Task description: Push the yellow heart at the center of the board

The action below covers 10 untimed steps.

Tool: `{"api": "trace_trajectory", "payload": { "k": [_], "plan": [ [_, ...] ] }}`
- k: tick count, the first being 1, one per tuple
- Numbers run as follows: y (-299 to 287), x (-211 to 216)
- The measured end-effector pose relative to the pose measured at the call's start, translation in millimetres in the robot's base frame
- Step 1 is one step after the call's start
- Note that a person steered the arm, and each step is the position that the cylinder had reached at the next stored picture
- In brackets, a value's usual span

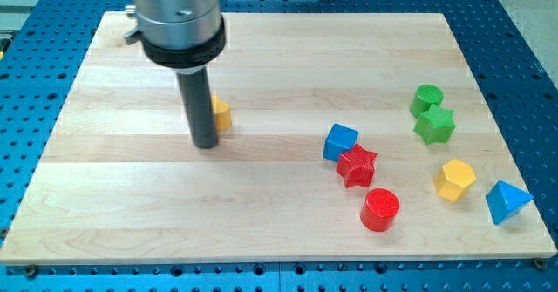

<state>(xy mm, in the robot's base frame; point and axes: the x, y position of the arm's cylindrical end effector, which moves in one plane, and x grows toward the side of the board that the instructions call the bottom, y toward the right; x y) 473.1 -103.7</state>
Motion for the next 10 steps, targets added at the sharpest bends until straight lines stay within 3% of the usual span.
{"api": "trace_trajectory", "payload": {
  "k": [1,2,3,4,5,8,10],
  "plan": [
    [-2.9,35.2],
    [11.7,101.3],
    [-0.6,76.1],
    [-16.8,2.2],
    [-16.8,-30.7],
    [113.6,-30.7],
    [63.3,-6.4]
  ]
}}
